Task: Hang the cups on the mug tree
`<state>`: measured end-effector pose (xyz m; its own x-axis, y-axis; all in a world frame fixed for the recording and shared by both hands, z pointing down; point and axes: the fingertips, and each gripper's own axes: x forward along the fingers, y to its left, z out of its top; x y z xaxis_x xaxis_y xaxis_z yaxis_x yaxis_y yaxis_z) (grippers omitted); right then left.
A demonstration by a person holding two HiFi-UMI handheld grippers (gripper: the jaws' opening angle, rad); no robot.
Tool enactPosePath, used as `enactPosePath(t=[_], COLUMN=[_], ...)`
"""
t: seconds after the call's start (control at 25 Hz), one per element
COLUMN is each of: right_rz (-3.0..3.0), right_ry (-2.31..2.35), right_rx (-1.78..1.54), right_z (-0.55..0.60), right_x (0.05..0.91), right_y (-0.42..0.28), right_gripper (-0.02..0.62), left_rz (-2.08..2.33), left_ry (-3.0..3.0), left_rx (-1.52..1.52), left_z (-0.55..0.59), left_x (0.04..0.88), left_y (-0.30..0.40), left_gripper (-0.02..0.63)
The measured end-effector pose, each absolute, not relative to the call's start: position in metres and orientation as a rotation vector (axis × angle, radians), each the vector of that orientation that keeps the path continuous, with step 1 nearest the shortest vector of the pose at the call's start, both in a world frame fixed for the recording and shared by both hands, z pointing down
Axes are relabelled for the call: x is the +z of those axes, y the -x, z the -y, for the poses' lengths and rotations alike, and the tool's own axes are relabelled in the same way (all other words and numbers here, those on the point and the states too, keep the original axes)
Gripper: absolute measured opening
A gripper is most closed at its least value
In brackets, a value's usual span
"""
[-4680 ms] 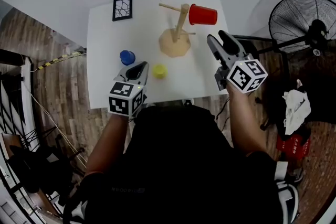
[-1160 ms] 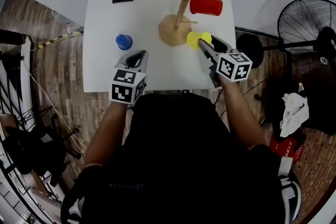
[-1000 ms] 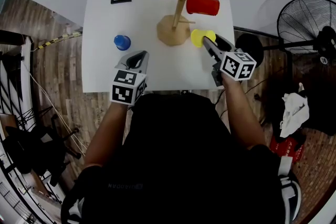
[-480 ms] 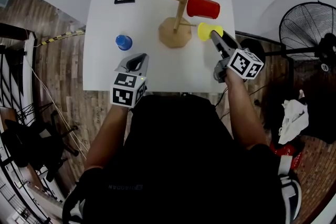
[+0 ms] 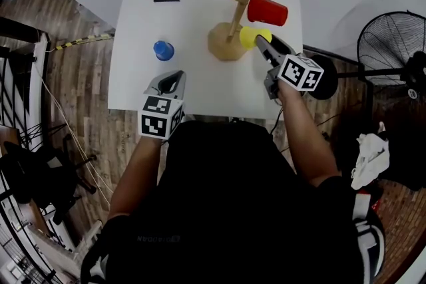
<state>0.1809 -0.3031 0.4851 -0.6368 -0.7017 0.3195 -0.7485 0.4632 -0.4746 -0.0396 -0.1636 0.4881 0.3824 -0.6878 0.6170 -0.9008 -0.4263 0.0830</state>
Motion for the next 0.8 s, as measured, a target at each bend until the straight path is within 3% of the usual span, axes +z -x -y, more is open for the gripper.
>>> enactPosePath(t=[0.8], right_rz=[2.506], right_ry=[-1.328], right_rx=[0.73], right_z=[0.295], right_x=[0.497], right_y=[-0.172], right_gripper=[0.216], left_rz=[1.377], left_ry=[-2.26], left_rx=[0.694], left_z=[0.172], left_x=[0.483], left_y=[0.065], left_gripper=[0.017])
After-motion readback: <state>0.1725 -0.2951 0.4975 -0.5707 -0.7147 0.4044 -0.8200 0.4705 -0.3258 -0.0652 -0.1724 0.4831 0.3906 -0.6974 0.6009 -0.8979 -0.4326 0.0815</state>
